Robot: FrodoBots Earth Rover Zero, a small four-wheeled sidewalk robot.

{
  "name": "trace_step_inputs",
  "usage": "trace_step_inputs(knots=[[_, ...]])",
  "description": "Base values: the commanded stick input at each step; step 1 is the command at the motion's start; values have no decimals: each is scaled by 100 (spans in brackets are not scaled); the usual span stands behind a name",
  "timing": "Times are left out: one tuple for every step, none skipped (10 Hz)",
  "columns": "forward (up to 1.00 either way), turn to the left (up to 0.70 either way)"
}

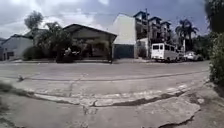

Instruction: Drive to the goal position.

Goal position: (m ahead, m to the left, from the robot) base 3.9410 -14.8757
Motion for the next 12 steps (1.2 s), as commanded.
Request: trace_step_inputs(knots=[[70,0],[70,0],[70,0],[3,0],[0,0],[0,0],[0,0],[0,0],[0,-8],[0,-68],[0,-70],[0,-70]])
